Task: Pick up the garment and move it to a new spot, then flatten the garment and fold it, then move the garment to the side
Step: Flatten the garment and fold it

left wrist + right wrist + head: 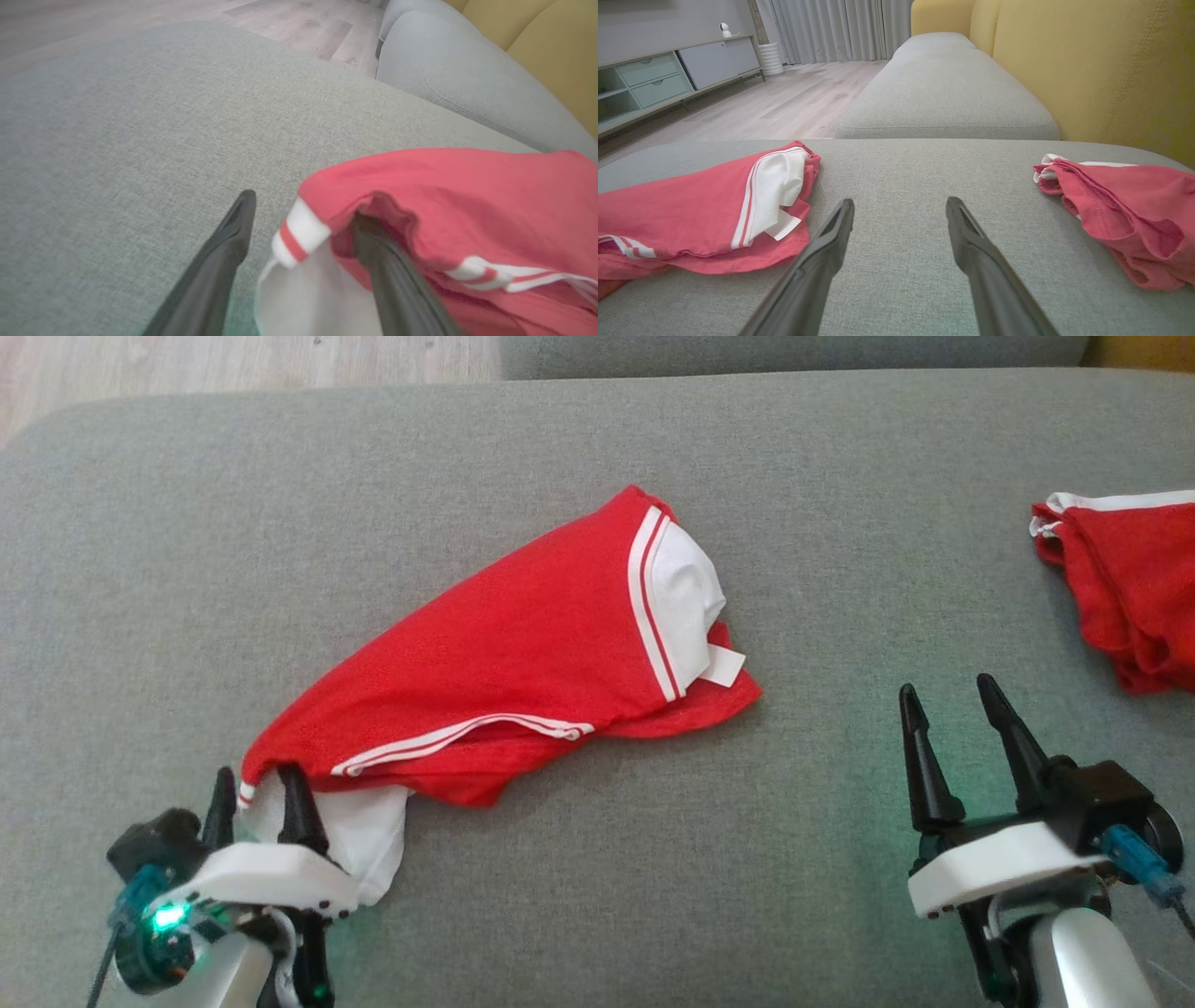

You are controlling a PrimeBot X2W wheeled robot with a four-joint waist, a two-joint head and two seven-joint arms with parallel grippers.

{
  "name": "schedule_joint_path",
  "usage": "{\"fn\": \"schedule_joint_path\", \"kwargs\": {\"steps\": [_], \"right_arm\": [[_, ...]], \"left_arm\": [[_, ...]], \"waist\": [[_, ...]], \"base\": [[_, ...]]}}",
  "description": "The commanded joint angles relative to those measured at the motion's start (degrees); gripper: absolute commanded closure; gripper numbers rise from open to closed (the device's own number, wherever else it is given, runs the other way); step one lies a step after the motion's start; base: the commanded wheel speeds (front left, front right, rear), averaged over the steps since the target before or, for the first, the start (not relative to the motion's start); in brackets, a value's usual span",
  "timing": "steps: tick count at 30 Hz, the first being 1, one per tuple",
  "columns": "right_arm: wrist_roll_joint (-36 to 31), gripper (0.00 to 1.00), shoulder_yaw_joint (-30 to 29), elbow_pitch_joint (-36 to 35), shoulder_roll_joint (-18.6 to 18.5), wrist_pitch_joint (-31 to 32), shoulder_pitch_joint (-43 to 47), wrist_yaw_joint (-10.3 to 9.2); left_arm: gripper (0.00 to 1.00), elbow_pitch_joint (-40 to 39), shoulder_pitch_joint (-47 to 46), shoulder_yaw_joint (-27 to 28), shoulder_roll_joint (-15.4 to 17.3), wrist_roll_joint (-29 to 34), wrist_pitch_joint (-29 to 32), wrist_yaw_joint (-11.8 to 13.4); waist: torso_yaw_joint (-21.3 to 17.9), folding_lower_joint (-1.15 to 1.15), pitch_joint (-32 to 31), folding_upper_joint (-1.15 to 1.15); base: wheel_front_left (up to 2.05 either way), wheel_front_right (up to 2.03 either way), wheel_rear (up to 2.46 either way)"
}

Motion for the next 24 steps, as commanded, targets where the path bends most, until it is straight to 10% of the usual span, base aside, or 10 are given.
{"fn": "schedule_joint_path", "kwargs": {"steps": [1,16,24], "right_arm": [[-0.42,0.0,1.24,-1.64,-0.29,0.08,-2.18,0.41],[-0.65,0.0,0.98,-2.28,-0.29,0.58,-1.7,0.41],[-0.72,0.0,1.8,-2.48,-0.29,0.73,-2.45,0.41]], "left_arm": [[0.0,-1.09,-2.19,1.65,1.8,0.94,-1.09,-0.07],[0.0,-15.9,-6.37,-7.73,3.72,15.52,-0.85,3.13],[0.0,-12.76,-10.81,-20.5,-0.91,20.02,7.6,-1.68]], "waist": [[0.0,0.0,-0.1,0.0],[-0.49,0.0,-1.05,0.0],[-2.01,0.0,0.62,0.0]], "base": [[0.0,0.0,0.0],[0.0,0.0,0.0],[0.0,0.0,0.0]]}}
